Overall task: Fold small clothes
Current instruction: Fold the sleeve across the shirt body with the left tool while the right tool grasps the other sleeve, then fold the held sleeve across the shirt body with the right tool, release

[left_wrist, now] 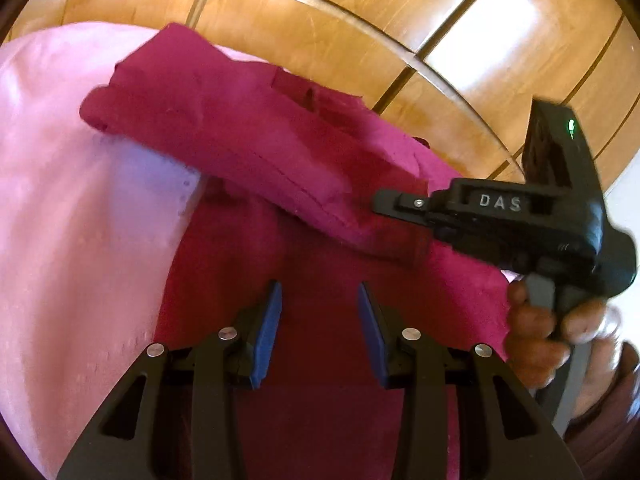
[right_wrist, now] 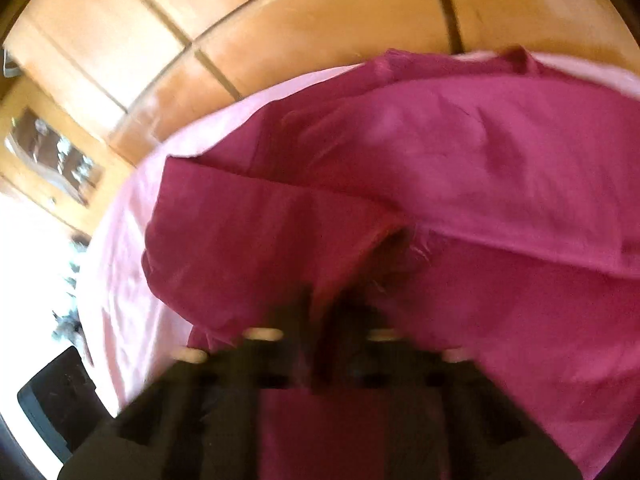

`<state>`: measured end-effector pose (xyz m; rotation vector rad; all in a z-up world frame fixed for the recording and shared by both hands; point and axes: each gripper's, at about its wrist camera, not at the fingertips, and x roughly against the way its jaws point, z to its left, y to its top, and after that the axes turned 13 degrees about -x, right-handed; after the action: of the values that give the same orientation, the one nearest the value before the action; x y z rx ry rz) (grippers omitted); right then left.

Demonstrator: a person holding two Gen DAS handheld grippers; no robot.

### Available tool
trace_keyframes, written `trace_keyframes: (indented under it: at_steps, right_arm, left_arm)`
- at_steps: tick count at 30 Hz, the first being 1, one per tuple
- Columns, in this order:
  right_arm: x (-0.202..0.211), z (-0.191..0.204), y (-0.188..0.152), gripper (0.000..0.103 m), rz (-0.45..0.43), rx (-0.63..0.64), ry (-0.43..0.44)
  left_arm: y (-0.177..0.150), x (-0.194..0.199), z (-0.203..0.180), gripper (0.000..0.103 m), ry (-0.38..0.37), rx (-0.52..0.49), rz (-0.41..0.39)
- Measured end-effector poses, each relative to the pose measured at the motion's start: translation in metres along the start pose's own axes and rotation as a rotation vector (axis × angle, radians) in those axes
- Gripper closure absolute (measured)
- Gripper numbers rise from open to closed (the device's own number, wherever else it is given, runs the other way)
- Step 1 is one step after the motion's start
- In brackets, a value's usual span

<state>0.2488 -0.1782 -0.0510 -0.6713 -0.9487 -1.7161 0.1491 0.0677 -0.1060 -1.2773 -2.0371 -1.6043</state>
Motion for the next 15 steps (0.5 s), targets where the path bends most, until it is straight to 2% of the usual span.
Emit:
trace_keyframes:
  at_steps: [2, 8, 12, 15]
  right_arm:
    - [0.021, 0.018, 0.006, 0.097, -0.063, 0.067, -0.006]
    - [0.124, 0.045, 0.043, 0.097, -0.242, 0.144, 0.109]
    - [0.175, 0.025, 0.060, 0.097, -0.314, 0.111, 0.136]
    - [0.189, -0.008, 0.070, 0.097, -0.342, 0.076, 0.085]
  left_arm:
    - [0.000, -0.001, 0.004, 0.065, -0.013, 0.016, -0.005]
    - [-0.002, -0.001, 0.005, 0.065, -0.034, 0.028, -0.014]
    - [-0.003, -0.001, 0.005, 0.065, -0.032, 0.026, -0.016]
    - [-0.003, -0.001, 0.005, 0.065, -0.032, 0.026, -0.016]
